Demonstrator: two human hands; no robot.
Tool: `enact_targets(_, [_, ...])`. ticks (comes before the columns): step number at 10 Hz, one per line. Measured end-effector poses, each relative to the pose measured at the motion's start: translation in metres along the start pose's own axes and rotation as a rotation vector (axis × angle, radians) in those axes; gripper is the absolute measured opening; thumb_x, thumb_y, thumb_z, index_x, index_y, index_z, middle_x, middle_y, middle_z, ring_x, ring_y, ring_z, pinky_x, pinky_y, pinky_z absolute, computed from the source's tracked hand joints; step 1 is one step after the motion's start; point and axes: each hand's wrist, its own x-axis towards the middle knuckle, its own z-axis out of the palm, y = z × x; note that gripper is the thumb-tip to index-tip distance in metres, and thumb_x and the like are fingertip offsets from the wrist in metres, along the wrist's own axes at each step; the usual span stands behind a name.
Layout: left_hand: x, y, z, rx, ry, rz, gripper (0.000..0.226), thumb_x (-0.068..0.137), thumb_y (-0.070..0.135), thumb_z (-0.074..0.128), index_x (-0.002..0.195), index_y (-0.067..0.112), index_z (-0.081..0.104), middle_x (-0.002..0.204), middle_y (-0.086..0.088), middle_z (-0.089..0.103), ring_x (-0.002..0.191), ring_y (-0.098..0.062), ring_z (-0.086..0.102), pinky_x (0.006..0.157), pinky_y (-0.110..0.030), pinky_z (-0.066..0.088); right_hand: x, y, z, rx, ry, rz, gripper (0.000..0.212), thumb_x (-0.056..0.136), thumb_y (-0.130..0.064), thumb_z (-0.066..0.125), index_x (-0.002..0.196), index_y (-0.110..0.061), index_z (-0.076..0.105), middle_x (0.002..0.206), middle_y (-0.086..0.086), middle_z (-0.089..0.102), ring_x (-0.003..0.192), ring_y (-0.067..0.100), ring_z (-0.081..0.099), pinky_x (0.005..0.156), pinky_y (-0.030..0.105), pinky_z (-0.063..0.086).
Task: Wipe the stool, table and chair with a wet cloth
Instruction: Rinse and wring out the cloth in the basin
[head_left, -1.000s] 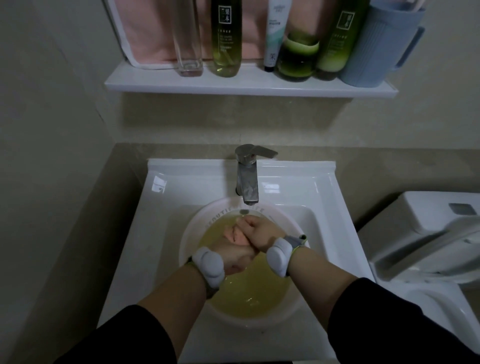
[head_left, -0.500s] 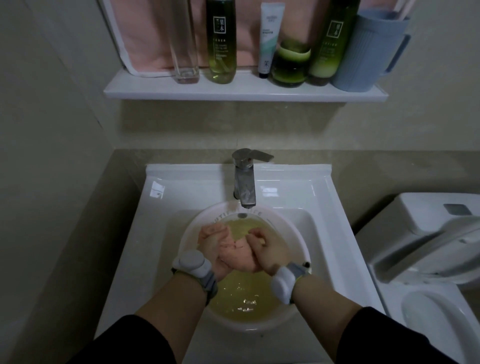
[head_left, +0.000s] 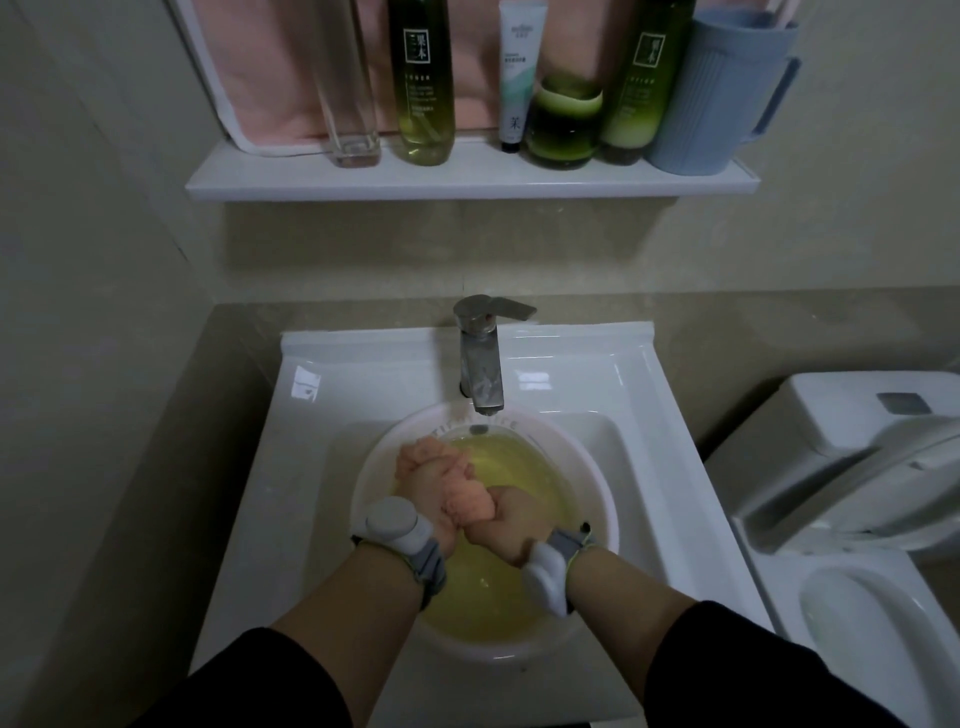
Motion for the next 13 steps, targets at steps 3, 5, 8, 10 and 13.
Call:
enact_targets(3, [-0.012, 0.007, -0.007, -0.035, -0.307, -0.026, 0.065, 0.081, 0.071, 0.033, 0.081, 0.015, 0.066, 0.085, -0.015, 0.057, 0.07, -0.022, 0.058, 0.071, -0.035, 0.047, 0.015, 0.019, -0.011, -0.154, -0.066, 0.0, 0.029, 0.083, -0.02, 0.062, 0.11, -0.01, 0.063, 0.104, 0.009, 0.067, 0.096, 0.025, 0.061, 0.075, 0.027, 0.047])
enact_targets(5, [0.01, 0.005, -0.037, 0.448, -0.18, -0.101, 0.083, 0.068, 0.034, 0.079, 0.137, 0.008, 0.04, 0.134, -0.021, 0.051, 0.121, -0.037, 0.05, 0.106, -0.049, 0.039, 0.024, 0.039, -0.023, -0.571, 0.119, -0.237, 0.039, 0.089, -0.021, 0.052, 0.128, -0.016, 0.052, 0.134, 0.008, 0.046, 0.119, 0.03, 0.045, 0.094, 0.035, 0.041])
enact_targets(8, [0.0, 0.002, -0.023, 0.509, -0.457, -0.309, 0.025, 0.09, 0.008, 0.058, 0.112, 0.018, 0.052, 0.105, -0.014, 0.062, 0.079, -0.025, 0.069, 0.056, -0.03, 0.055, 0.014, 0.022, -0.042, -0.787, 0.125, -0.395, 0.039, 0.09, -0.022, 0.046, 0.13, -0.021, 0.046, 0.127, 0.011, 0.049, 0.108, 0.032, 0.054, 0.081, 0.037, 0.048])
enact_targets(10, [0.004, 0.004, -0.009, 1.423, -0.282, 0.126, 0.011, 0.078, 0.002, 0.057, 0.07, 0.009, 0.06, 0.055, -0.004, 0.053, 0.048, -0.021, 0.051, 0.048, -0.024, 0.038, 0.014, 0.011, -0.033, -0.729, 0.112, -0.253, 0.028, 0.085, -0.022, 0.05, 0.112, -0.013, 0.052, 0.1, 0.011, 0.059, 0.091, 0.033, 0.061, 0.066, 0.032, 0.043])
enact_targets(13, [0.022, 0.006, -0.025, 1.893, -0.232, 0.697, 0.006, 0.091, 0.024, 0.045, 0.094, 0.019, 0.046, 0.094, -0.005, 0.057, 0.087, -0.027, 0.058, 0.07, -0.035, 0.044, 0.015, 0.004, -0.01, 0.084, -0.114, 0.152, 0.031, 0.083, -0.015, 0.058, 0.06, -0.027, 0.043, 0.061, -0.01, 0.043, 0.054, 0.004, 0.039, 0.051, 0.015, 0.032])
